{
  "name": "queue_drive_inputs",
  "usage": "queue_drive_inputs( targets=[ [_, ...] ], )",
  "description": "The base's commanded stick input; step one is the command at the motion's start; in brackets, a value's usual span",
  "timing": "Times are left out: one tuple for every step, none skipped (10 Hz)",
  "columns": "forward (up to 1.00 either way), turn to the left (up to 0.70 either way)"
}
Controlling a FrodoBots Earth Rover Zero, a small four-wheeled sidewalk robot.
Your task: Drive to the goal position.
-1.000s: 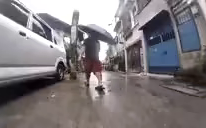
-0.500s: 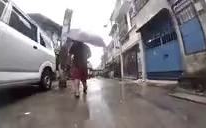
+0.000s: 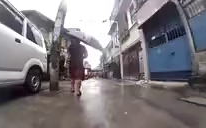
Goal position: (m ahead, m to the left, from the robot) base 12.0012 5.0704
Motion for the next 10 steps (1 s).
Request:
queue_drive_inputs(
  targets=[
    [0.99,0.12],
    [0.99,0.00],
    [0.99,0.00],
    [0.99,0.00],
    [0.99,0.00],
    [0.99,0.00],
    [0.99,0.00],
    [0.99,0.00],
    [0.99,0.22],
    [0.99,0.08]
  ],
)
